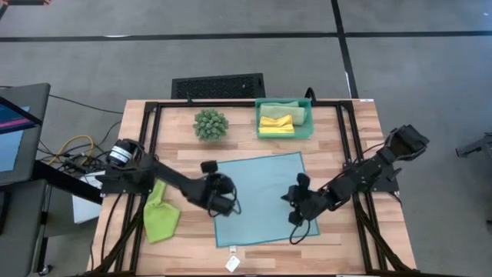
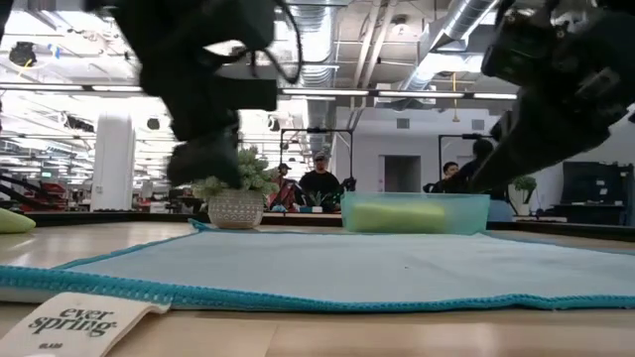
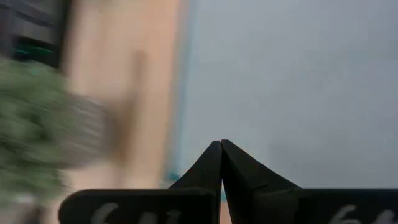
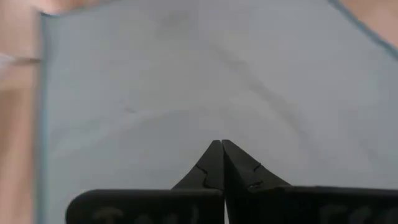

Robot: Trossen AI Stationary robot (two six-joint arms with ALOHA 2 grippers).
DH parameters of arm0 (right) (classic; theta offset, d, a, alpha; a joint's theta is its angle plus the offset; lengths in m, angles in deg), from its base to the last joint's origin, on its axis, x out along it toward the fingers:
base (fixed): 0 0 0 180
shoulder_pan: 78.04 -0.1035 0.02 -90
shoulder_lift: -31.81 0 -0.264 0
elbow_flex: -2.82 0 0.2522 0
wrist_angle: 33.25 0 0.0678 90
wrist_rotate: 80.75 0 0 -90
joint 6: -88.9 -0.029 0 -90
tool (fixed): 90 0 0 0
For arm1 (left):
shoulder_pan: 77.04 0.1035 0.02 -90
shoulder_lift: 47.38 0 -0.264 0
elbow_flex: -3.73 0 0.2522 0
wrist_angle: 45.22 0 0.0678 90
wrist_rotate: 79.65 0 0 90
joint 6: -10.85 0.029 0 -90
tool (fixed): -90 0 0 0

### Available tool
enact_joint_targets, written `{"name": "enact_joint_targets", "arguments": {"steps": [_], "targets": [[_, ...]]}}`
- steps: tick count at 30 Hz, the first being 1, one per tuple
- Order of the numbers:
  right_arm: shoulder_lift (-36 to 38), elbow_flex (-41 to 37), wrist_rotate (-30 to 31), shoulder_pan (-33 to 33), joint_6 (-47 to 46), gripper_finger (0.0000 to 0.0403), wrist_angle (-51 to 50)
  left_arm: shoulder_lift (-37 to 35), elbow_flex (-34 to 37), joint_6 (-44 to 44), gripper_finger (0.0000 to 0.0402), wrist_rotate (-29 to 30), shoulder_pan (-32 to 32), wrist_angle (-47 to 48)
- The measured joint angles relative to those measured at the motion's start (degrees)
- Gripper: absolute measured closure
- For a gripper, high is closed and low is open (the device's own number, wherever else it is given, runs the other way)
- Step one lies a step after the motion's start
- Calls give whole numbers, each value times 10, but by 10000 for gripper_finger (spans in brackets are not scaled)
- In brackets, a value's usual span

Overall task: Roll microfiber towels into tight, uniform cylinder then place into a basket
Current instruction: Roll the blue microfiber cloth

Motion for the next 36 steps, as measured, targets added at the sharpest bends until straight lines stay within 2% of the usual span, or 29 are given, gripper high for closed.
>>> {"name": "enact_joint_targets", "arguments": {"steps": [4, 10, 13, 17, 20, 25, 28, 31, 36], "targets": [[-12, 0, 46, 24, -55, 381, -71, 0, 44, -28, 401, -41, -18, -63], [-72, 2, 9, 65, -70, 380, -102, 0, 104, -22, 401, -25, 12, -120], [-68, 3, 13, 69, -106, 384, -158, 0, 107, -27, 401, 27, 40, -99], [-25, -4, 78, 45, -151, 390, -214, -1, 79, -37, 401, 99, 63, -37], [16, 0, 108, 26, -151, 388, -209, -1, 44, -38, 401, 113, 61, 9], [33, -1, 85, -2, -118, 379, -163, -1, -10, -77, 401, 111, 25, 76], [30, -1, 33, -20, -78, 379, -110, -2, -30, -101, 401, 77, -8, 90], [14, -1, 1, -38, -22, 382, -36, -1, -40, -74, 401, 4, -50, 79], [-19, -1, -13, -53, 78, 378, 76, -2, -39, -17, 401, -79, -134, -18]]}}
